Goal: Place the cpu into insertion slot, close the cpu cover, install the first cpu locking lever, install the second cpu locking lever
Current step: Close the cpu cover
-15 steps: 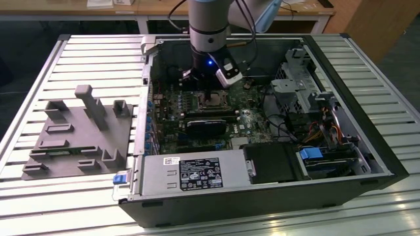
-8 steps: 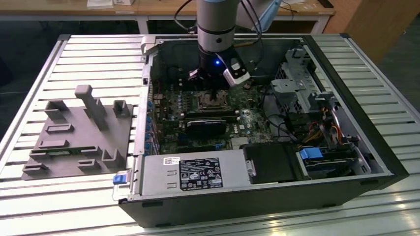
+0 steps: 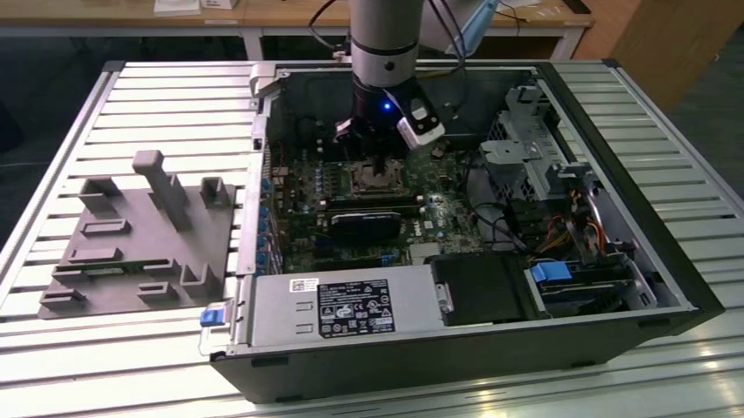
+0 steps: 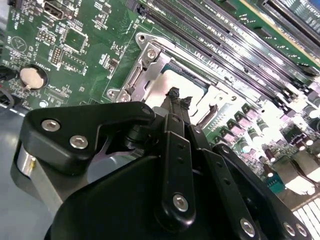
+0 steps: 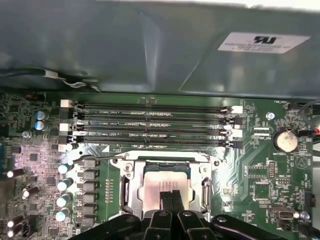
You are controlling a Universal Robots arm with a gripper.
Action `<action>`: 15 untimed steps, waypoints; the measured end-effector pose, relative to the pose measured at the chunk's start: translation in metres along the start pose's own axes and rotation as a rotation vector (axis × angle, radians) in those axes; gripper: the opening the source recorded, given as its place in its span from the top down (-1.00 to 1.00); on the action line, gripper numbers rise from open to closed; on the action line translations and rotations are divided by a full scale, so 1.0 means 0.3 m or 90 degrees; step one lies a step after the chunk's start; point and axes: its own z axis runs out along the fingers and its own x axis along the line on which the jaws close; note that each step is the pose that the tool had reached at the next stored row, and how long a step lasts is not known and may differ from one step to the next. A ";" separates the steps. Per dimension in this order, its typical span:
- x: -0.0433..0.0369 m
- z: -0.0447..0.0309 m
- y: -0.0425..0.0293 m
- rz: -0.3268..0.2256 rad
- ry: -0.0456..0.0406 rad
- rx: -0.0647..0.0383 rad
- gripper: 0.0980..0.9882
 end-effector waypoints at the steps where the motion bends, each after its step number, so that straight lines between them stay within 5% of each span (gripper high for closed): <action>1: 0.000 -0.006 0.000 0.000 -0.0001 0.000 0.99; 15: -0.004 -0.088 0.005 0.000 -0.0012 0.000 0.99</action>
